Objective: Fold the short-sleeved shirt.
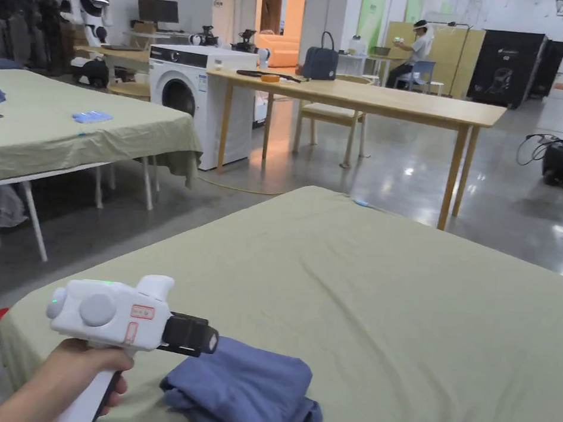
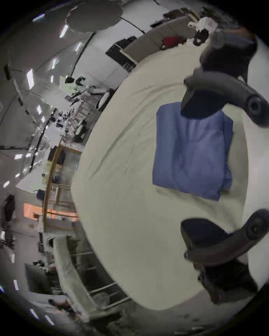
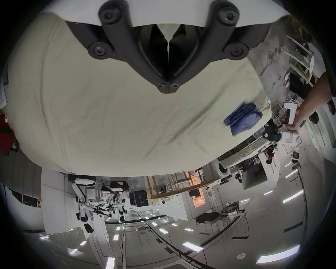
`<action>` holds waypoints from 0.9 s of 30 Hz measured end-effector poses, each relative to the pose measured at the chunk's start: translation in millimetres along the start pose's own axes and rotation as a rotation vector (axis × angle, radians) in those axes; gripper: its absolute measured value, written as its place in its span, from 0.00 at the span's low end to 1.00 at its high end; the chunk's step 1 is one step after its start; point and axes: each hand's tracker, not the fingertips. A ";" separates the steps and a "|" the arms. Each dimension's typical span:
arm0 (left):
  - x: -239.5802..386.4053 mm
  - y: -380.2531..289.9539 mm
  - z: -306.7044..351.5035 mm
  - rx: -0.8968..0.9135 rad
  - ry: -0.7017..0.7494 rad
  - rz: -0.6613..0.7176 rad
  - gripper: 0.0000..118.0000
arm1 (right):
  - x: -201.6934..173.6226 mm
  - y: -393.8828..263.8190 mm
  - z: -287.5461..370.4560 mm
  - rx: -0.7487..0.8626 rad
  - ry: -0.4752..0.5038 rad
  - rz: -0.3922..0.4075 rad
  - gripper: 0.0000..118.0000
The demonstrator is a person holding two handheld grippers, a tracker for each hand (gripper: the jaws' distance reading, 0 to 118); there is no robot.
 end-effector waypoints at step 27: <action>495.4 -56.3 145.0 0.664 -0.129 -0.462 0.05 | 98.8 151.1 193.5 0.490 -0.390 0.029 0.03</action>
